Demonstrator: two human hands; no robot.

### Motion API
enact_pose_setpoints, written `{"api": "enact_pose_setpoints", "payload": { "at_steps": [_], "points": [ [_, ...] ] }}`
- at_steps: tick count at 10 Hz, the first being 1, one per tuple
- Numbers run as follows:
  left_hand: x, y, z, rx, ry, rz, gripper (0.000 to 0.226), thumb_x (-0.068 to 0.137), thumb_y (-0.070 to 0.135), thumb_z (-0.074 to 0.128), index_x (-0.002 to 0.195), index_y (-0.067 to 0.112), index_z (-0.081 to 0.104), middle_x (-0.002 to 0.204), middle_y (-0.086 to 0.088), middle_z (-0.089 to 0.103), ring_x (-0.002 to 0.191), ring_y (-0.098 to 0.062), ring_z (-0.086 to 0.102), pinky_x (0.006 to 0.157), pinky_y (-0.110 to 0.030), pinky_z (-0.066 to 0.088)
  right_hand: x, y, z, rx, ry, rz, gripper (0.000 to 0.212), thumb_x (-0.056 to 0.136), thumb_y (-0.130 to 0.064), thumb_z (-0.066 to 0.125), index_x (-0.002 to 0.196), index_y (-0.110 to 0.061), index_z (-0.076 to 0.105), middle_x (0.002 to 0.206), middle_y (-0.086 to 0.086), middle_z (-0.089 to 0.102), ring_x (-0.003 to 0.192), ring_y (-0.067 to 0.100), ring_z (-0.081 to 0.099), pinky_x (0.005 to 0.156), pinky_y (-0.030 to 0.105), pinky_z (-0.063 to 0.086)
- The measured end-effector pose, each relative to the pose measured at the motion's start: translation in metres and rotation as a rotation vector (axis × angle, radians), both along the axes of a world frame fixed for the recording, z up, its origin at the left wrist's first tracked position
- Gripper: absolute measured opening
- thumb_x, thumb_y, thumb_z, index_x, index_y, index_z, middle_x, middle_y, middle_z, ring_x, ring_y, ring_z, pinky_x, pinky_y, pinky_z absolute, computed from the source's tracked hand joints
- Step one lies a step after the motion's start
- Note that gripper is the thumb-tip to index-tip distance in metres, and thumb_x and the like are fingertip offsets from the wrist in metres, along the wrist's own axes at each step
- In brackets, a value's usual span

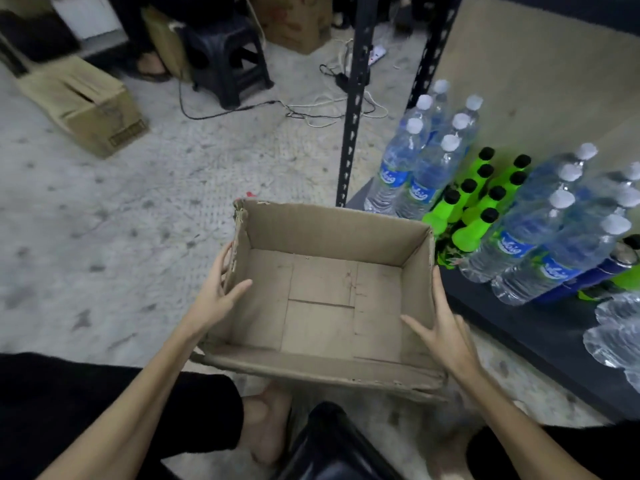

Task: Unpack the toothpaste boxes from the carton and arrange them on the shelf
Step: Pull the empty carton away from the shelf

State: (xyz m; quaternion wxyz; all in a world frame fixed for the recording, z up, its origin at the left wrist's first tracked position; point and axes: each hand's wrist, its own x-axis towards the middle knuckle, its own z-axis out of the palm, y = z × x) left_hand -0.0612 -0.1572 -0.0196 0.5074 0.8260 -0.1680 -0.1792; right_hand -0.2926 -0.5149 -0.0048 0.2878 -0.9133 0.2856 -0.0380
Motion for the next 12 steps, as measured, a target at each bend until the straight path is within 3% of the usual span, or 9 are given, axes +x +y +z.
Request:
{"api": "enact_pose_setpoints", "payload": {
  "at_steps": [3, 4, 5, 6, 8, 9, 10, 11, 12],
  "points": [
    [0.04, 0.091, -0.024, 0.039, -0.023, 0.178, 0.088, 0.097, 0.007, 0.062, 0.161, 0.02, 0.003, 0.167, 0.012, 0.004, 0.152, 0.001, 0.01, 0.121, -0.016, 0.016, 0.129, 0.044, -0.009, -0.114, -0.002, 0.252, 0.111, 0.086, -0.043, 0.074, 0.156, -0.043, -0.012, 0.12, 0.027, 0.067, 0.088, 0.043, 0.068, 0.063, 0.034, 0.034],
    [0.051, 0.118, -0.029, 0.08, -0.003, 0.224, 0.088, 0.099, 0.015, 0.061, 0.161, 0.021, -0.001, 0.164, 0.016, 0.001, 0.152, -0.002, 0.008, 0.123, -0.027, 0.013, 0.171, 0.069, -0.019, -0.089, 0.009, 0.324, 0.113, 0.086, -0.047, 0.074, 0.156, -0.041, -0.014, 0.101, 0.031, 0.069, 0.074, 0.04, 0.066, 0.059, 0.032, 0.034],
    [0.058, 0.138, -0.035, 0.09, 0.074, 0.273, 0.086, 0.101, 0.02, 0.059, 0.161, 0.022, -0.003, 0.16, 0.018, 0.002, 0.148, -0.001, 0.008, 0.12, -0.025, 0.013, 0.2, 0.094, -0.036, -0.107, 0.05, 0.403, 0.119, 0.084, -0.054, 0.074, 0.154, -0.04, -0.021, 0.054, 0.008, 0.053, 0.041, 0.017, 0.043, 0.043, 0.025, 0.029],
    [0.065, 0.148, -0.04, 0.089, 0.088, 0.314, 0.086, 0.101, 0.021, 0.06, 0.161, 0.021, -0.001, 0.166, 0.01, 0.003, 0.144, 0.002, 0.01, 0.119, -0.025, 0.015, 0.216, 0.102, -0.05, -0.126, 0.122, 0.42, 0.12, 0.083, -0.055, 0.072, 0.154, -0.035, -0.023, 0.047, 0.001, 0.041, 0.039, 0.011, 0.036, 0.04, 0.025, 0.023],
    [0.068, 0.159, -0.056, 0.174, 0.096, 0.288, 0.097, 0.098, 0.022, 0.064, 0.161, 0.028, -0.009, 0.169, 0.01, -0.005, 0.152, -0.007, 0.008, 0.125, -0.036, 0.015, 0.228, 0.107, -0.068, 0.108, 0.243, 0.445, 0.145, 0.071, -0.045, 0.085, 0.144, -0.041, -0.04, 0.081, 0.003, 0.063, 0.058, 0.019, 0.055, 0.059, 0.028, 0.045],
    [0.07, 0.158, -0.062, 0.234, 0.038, 0.307, 0.104, 0.094, 0.022, 0.069, 0.16, 0.03, -0.011, 0.169, 0.01, -0.003, 0.155, -0.014, 0.011, 0.124, -0.039, 0.018, 0.233, 0.109, -0.065, 0.104, 0.209, 0.451, 0.143, 0.073, -0.042, 0.086, 0.145, -0.043, -0.038, 0.154, 0.024, 0.039, 0.109, 0.044, 0.064, 0.096, 0.046, 0.05],
    [0.065, 0.157, -0.069, 0.425, -0.01, 0.356, 0.115, 0.086, 0.039, 0.073, 0.157, 0.038, -0.016, 0.168, -0.003, 0.015, 0.15, -0.027, 0.027, 0.117, -0.048, 0.031, 0.229, 0.109, -0.061, 0.114, 0.205, 0.453, 0.133, 0.079, -0.045, 0.081, 0.144, -0.048, -0.036, 0.159, 0.024, 0.028, 0.116, 0.046, 0.06, 0.099, 0.053, 0.048],
    [0.067, 0.155, -0.07, 0.851, -0.055, 0.443, 0.122, 0.078, 0.062, 0.07, 0.156, 0.037, -0.021, 0.147, -0.027, 0.038, 0.132, -0.043, 0.041, 0.103, -0.055, 0.04, 0.224, 0.106, -0.06, 0.02, 0.188, 0.428, 0.122, 0.083, -0.057, 0.07, 0.147, -0.045, -0.033, 0.15, 0.027, 0.042, 0.115, 0.046, 0.06, 0.096, 0.056, 0.049],
    [0.056, 0.141, -0.048, 1.15, -0.141, 0.464, 0.118, 0.084, 0.069, 0.06, 0.159, 0.018, -0.016, 0.152, -0.032, 0.025, 0.141, -0.045, 0.029, 0.109, -0.055, 0.032, 0.215, 0.104, -0.057, -0.245, 0.155, 0.384, 0.107, 0.088, -0.068, 0.054, 0.155, -0.033, -0.022, 0.146, 0.02, 0.044, 0.127, 0.037, 0.047, 0.1, 0.052, 0.04]
  ]
}}
